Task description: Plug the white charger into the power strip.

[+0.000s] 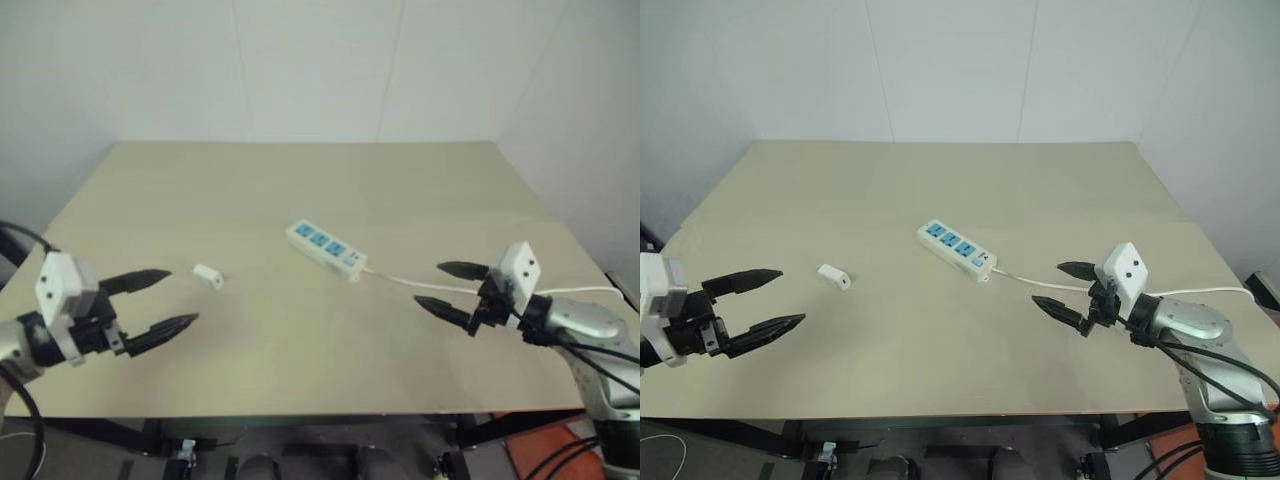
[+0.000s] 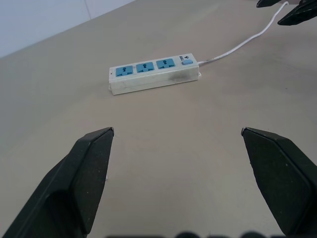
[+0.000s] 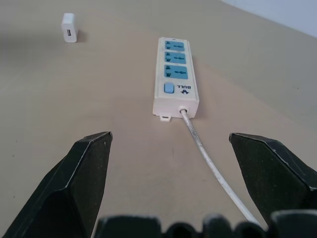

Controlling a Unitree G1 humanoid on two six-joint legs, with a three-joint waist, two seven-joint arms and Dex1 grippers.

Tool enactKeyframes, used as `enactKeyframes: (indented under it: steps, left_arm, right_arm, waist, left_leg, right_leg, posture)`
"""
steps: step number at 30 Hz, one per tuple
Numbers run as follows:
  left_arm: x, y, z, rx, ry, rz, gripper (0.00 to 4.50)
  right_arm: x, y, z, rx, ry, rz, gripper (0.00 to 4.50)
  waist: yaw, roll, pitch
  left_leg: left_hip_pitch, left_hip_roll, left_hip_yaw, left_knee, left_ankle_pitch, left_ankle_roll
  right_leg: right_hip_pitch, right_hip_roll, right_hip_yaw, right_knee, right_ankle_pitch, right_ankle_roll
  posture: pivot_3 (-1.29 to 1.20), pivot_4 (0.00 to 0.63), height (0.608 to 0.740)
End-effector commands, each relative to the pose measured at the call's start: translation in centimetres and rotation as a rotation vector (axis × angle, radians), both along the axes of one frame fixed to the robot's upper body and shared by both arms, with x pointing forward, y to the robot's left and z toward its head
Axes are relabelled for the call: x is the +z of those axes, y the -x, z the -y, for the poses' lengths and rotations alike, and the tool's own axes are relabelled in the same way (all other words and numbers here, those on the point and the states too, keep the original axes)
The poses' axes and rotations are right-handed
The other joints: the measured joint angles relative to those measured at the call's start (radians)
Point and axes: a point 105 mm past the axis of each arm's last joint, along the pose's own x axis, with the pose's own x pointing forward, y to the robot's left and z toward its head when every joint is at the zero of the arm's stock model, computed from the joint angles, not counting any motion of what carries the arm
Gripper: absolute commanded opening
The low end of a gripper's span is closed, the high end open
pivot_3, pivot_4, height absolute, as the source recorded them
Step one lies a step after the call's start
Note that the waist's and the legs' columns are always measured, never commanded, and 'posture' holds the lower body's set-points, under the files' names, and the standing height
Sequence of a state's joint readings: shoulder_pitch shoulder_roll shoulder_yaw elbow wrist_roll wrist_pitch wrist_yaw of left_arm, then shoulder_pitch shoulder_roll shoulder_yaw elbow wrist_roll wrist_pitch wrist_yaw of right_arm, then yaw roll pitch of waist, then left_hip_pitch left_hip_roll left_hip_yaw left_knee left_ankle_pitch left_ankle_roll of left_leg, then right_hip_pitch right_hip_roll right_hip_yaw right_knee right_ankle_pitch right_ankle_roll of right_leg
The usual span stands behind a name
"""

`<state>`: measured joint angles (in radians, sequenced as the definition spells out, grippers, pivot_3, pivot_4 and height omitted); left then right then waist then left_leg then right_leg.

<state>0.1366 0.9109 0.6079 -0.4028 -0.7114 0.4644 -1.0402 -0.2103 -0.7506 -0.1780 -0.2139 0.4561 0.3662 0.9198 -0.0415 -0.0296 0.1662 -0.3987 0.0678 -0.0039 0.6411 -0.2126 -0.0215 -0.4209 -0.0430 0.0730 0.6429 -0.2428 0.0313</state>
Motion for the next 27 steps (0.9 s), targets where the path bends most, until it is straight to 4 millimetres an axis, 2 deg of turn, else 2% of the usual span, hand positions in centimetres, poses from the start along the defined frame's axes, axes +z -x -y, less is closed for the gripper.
enactKeyframes:
  steps: [1, 16, 19, 22, 27]
  left_arm:
    - [0.9, 0.1, 0.2, -0.007, -0.002, 0.048, 4.5]
    - [0.7, -0.2, 0.7, -0.013, 0.008, 0.067, 4.5]
    - [1.0, -0.2, 1.2, -0.035, 0.01, 0.078, 4.5]
    - [1.3, -0.5, 1.9, -0.066, 0.016, 0.091, 4.5]
    - [1.4, -0.9, 2.9, -0.102, 0.037, 0.098, 4.5]
  right_arm:
    - [1.8, 0.1, 0.4, 0.002, 0.004, 0.062, 4.47]
    - [1.7, 0.0, -0.1, 0.009, 0.006, 0.067, 4.47]
    - [1.0, -1.5, -0.5, -0.091, -0.009, 0.096, 4.47]
    - [0.2, -3.5, -2.0, -0.158, -0.055, 0.122, 4.47]
    - [-1.7, -5.6, -4.4, -0.153, -0.038, 0.121, 4.47]
  waist:
    - [0.0, 0.0, 0.0]
    - [0.0, 0.0, 0.0]
    - [-0.002, 0.0, 0.0]
    - [-0.004, 0.0, 0.0]
    - [-0.003, 0.0, 0.0]
  left_leg:
    - [0.0, 0.0, 0.0, 0.0, 0.0, 0.0]
    - [0.0, 0.0, 0.0, 0.0, 0.0, 0.0]
    - [0.0, 0.0, 0.0, 0.0, 0.0, 0.0]
    - [0.0, 0.0, 0.0, 0.0, 0.0, 0.0]
    - [0.0, 0.0, 0.0, 0.0, 0.0, 0.0]
  right_leg:
    - [0.0, 0.0, 0.0, 0.0, 0.0, 0.0]
    - [0.0, 0.0, 0.0, 0.0, 0.0, 0.0]
    - [0.0, 0.0, 0.0, 0.0, 0.0, 0.0]
    - [0.0, 0.0, 0.0, 0.001, 0.0, 0.0]
    - [0.0, 0.0, 0.001, 0.001, 0.003, -0.005]
  posture:
    - [0.0, 0.15, 0.74]
    - [0.0, 0.15, 0.74]
    - [0.0, 0.15, 0.74]
    - [0.0, 0.15, 0.74]
    - [0.0, 0.15, 0.74]
